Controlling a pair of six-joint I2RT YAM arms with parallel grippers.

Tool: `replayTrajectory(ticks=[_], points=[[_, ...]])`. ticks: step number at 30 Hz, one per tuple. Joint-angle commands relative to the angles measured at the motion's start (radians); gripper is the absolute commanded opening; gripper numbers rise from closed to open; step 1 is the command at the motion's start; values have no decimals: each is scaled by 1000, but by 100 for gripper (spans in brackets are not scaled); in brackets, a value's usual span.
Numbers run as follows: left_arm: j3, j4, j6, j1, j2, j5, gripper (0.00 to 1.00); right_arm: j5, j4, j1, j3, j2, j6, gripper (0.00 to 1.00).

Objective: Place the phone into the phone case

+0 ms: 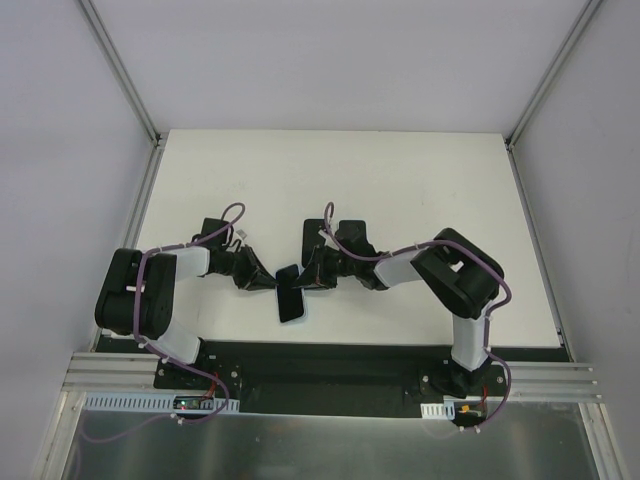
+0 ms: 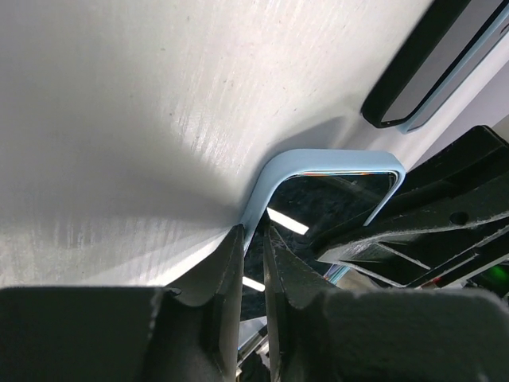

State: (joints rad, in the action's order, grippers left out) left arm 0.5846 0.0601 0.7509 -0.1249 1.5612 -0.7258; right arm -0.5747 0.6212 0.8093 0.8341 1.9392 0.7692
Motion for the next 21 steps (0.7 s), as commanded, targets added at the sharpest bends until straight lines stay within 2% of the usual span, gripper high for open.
replayTrajectory(ticks=[1,7,10,15,21], points=[[-26,41,-10,-27,-16,17,18,-27,-75,11,59,-78,-132,2],[15,60,-47,13,-102,-46,49,-106,-143,-56,63,-151,-177,2],[37,64,-105,19,-179,-96,59,-181,-146,-97,54,-196,-183,3],[49,-12,-144,18,-305,-225,66,-290,-149,-153,63,-266,-177,4],[-31,-310,27,8,-345,-389,66,-365,-127,-179,97,-306,-130,6]])
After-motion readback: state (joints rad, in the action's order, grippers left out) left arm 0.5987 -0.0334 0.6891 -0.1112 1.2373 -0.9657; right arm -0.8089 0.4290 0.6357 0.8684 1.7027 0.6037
